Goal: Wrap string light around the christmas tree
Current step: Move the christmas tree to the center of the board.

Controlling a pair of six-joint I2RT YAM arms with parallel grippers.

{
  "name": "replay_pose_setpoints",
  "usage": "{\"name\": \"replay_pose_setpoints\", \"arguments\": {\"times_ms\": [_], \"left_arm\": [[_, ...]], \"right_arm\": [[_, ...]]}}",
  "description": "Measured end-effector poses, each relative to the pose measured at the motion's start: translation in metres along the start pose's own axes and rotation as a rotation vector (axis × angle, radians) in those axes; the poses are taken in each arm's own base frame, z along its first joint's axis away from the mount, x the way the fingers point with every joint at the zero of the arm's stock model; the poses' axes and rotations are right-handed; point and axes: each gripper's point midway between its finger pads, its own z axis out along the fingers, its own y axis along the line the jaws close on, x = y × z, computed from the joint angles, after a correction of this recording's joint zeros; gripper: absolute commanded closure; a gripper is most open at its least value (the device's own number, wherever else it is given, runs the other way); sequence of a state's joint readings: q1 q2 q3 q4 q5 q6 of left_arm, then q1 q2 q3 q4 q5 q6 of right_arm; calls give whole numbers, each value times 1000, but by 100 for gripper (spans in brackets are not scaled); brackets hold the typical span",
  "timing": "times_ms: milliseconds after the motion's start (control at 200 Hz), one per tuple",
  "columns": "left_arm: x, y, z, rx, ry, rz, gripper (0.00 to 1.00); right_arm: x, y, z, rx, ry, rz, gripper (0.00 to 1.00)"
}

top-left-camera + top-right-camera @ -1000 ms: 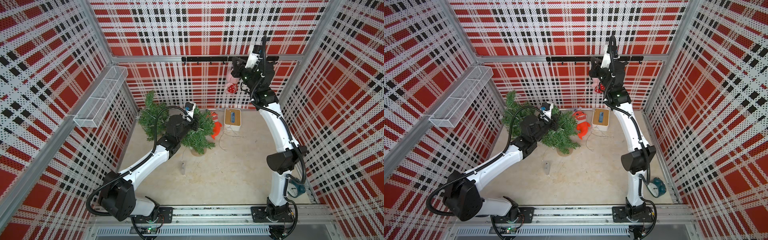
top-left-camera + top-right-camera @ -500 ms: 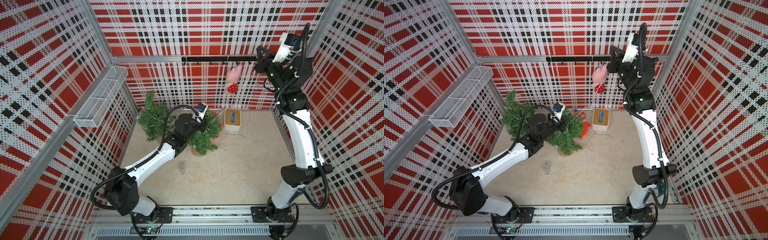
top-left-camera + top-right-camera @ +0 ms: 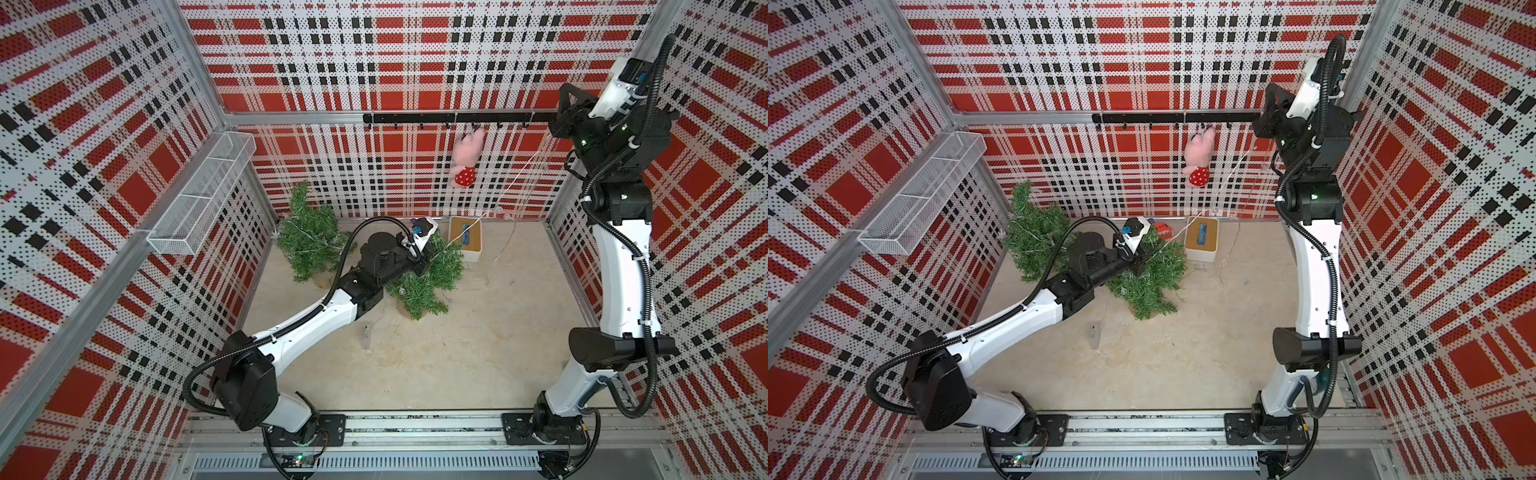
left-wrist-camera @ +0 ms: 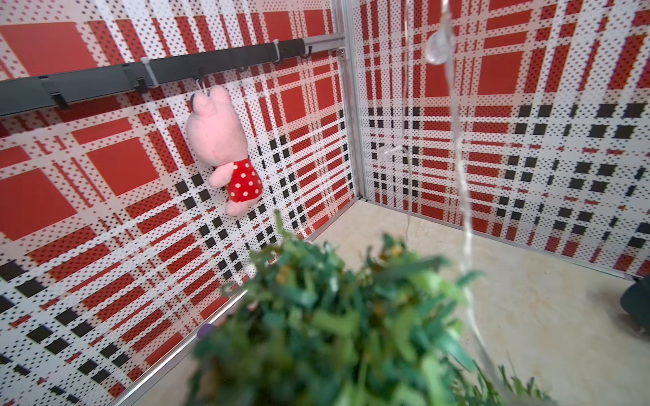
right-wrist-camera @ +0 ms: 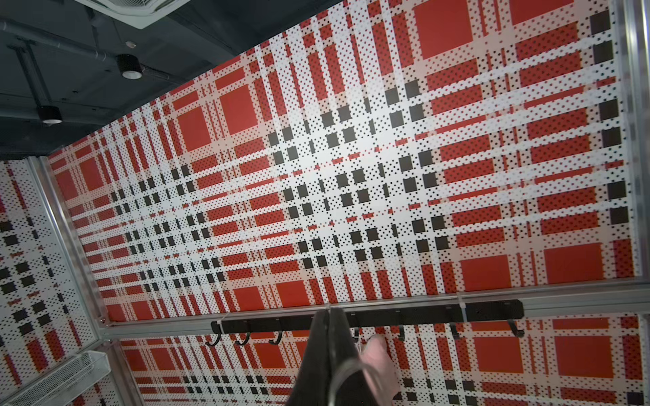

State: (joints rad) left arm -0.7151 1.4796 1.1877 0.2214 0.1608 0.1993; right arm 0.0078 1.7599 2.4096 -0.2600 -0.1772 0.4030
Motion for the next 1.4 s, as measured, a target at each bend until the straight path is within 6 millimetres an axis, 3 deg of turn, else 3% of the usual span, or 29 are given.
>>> {"name": "replay_pose_setpoints", "arguments": {"times_ms": [155, 245, 411, 571, 787, 917, 1022, 1237, 1318, 1398], "left_arm": [[-2, -13, 2, 52, 2, 9, 100], [-3, -17, 2, 78, -3, 8, 100], [-5, -30, 1, 148, -14, -10, 100], [-6, -40, 1, 194, -21, -18, 92], [-9, -54, 2, 240, -38, -12, 81], [-8, -59, 1, 259, -41, -18, 64], [-4, -54, 1, 254, -34, -41, 53], [2, -37, 0, 231, -26, -78, 37], [2, -36, 0, 232, -26, -86, 33], [2, -36, -1, 236, -26, -89, 21]], "right_arm": [[-19, -15, -6, 11, -39, 18, 100], [-16, -20, -6, 10, -34, 35, 100], [17, -32, 4, 11, 36, 69, 100], [52, -47, 17, 31, 106, 88, 100], [82, -60, 29, 50, 154, 100, 100], [111, -64, 42, 50, 196, 112, 100], [150, -60, 55, 38, 255, 121, 100], [235, -25, 75, -30, 386, 152, 100], [255, -10, 79, -64, 419, 167, 100], [268, 3, 82, -96, 438, 182, 100]]}}
